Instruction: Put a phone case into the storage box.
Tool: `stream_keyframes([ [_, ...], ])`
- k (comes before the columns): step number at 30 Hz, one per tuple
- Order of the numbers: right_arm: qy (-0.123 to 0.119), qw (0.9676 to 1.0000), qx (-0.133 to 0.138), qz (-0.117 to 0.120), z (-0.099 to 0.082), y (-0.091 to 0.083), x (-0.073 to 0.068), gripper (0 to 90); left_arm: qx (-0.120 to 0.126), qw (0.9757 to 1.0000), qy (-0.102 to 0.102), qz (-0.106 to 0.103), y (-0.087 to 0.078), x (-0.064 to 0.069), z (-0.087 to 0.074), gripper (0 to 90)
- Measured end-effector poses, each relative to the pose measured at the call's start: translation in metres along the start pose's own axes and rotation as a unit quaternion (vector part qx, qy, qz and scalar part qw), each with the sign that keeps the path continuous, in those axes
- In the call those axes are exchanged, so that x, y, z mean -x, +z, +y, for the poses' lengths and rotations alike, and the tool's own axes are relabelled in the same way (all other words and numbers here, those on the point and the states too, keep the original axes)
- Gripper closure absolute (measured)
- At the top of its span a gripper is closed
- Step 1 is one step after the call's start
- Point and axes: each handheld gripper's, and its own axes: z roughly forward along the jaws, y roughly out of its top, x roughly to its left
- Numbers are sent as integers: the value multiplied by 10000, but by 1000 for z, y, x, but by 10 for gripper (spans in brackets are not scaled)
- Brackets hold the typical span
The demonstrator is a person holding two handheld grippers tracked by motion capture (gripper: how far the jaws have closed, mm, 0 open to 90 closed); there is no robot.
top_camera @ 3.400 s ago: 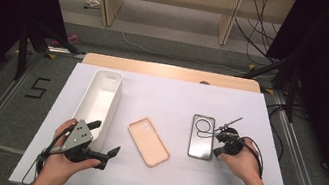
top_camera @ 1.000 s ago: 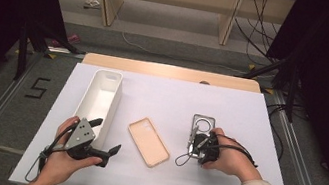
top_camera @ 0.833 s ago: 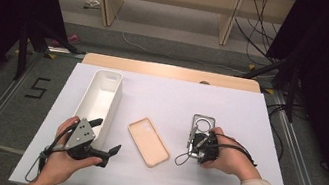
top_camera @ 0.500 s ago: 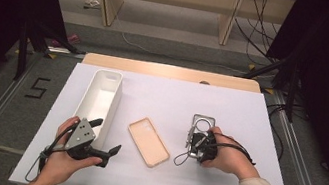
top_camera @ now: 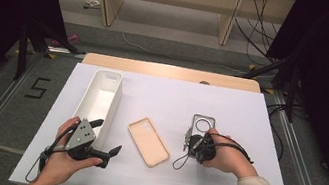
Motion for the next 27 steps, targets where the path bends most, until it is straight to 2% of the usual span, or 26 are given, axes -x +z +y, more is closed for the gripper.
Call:
stream_keyframes([
  [9, -42, 9999, -11, 95, 1, 0, -2, 800, -6, 10000, 8, -9, 0, 0, 0, 8],
  [27, -28, 9999, -86, 127, 2, -1, -6, 875, -20, 10000, 28, -41, 0, 1, 0, 8],
])
